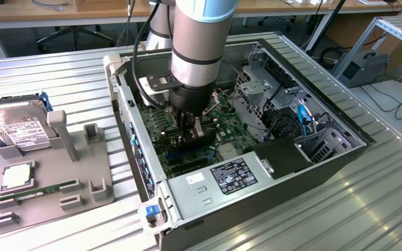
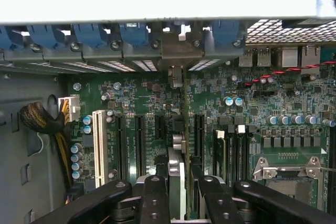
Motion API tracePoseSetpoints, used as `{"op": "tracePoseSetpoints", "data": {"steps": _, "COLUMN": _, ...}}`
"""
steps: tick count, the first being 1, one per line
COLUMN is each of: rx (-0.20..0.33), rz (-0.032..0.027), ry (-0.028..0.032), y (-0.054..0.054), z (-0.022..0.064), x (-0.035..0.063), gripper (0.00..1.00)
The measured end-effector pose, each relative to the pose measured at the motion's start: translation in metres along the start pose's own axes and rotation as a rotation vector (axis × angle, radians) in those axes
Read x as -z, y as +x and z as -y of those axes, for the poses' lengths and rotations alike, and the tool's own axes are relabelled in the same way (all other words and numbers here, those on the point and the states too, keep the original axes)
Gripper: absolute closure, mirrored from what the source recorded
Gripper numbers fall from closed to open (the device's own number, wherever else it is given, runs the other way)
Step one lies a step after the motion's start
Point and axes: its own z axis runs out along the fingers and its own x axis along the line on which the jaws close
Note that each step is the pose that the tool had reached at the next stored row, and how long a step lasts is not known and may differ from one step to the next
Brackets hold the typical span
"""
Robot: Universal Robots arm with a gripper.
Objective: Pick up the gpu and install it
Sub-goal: 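Insert the gpu into the slot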
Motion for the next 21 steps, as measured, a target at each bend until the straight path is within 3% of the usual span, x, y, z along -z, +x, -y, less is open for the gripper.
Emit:
{"op": "tracePoseSetpoints", "data": {"steps": 7, "rx": 0.000, "rz": 0.0004, "ry": 0.0003, "y": 0.000, "z": 0.0001, "x": -0.0003, "gripper": 0.73}}
{"op": "tracePoseSetpoints", "data": {"steps": 13, "rx": 0.000, "rz": -0.0003, "ry": -0.0002, "y": 0.000, "z": 0.0000, "x": 0.0004, "gripper": 0.59}}
{"op": "tracePoseSetpoints", "data": {"steps": 21, "rx": 0.000, "rz": 0.0002, "ry": 0.0001, "y": -0.004, "z": 0.0002, "x": 0.0251, "gripper": 0.59}}
